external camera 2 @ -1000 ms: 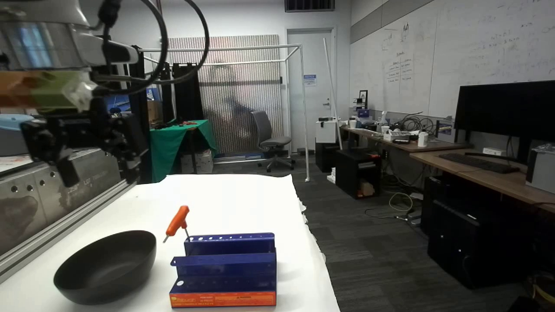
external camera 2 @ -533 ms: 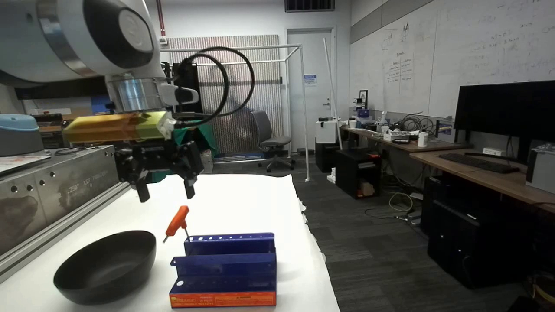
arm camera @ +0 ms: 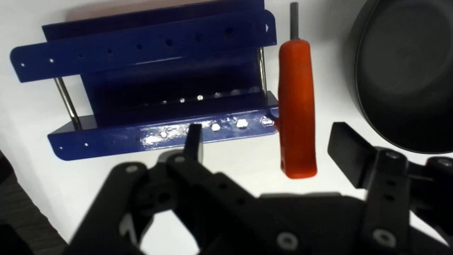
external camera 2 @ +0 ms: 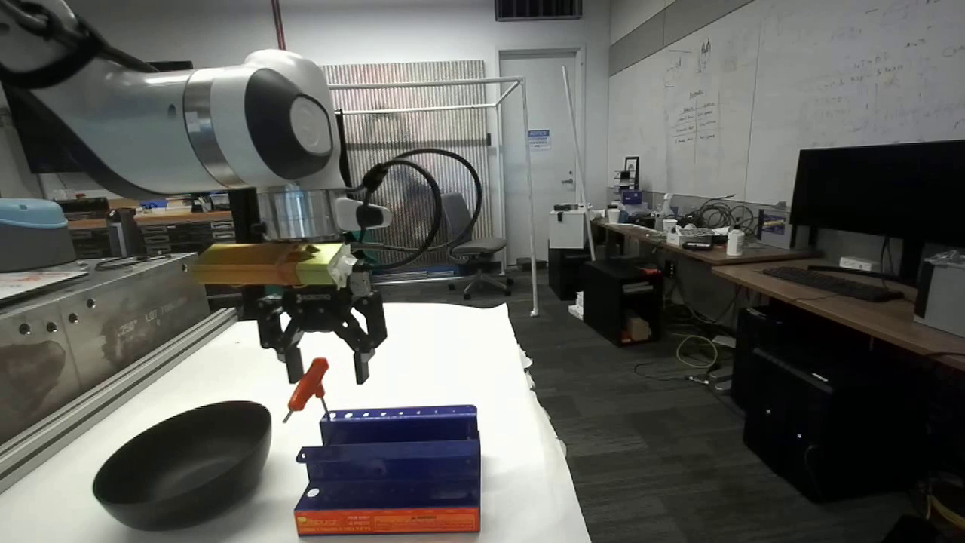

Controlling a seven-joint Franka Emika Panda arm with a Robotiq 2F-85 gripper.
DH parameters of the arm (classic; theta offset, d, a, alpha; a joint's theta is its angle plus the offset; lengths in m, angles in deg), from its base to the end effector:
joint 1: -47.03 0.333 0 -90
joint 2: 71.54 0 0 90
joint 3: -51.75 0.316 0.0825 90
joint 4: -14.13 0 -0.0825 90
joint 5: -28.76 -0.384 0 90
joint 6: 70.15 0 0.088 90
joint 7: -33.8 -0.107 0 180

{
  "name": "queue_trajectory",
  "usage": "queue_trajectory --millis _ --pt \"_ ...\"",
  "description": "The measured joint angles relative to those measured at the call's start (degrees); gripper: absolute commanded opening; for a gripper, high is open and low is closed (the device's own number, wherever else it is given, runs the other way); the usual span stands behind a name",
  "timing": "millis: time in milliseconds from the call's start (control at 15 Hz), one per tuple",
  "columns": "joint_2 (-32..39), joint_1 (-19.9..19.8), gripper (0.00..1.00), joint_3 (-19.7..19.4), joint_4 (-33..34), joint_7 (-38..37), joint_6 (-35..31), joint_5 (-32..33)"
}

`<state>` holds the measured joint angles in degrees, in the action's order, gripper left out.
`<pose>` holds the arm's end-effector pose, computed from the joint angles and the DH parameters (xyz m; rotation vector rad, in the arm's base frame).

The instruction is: Pick the orange object and put it in the bowl

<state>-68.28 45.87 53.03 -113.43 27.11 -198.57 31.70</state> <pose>0.5283 -0.0004 0.3447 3.0977 -0.1270 -0.0612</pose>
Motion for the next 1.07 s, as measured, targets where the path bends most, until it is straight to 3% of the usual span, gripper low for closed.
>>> queue_trajectory --millis 467,867,1067 --pt "-0.9 0.4 0.07 0.1 -0.3 1.2 2.4 -1.6" --pt "-7.4 2.0 0.09 0.8 -0.5 1.2 3.7 -1.4" --pt "-14.8 3.5 0.09 1.4 -0.3 1.9 5.4 -8.2"
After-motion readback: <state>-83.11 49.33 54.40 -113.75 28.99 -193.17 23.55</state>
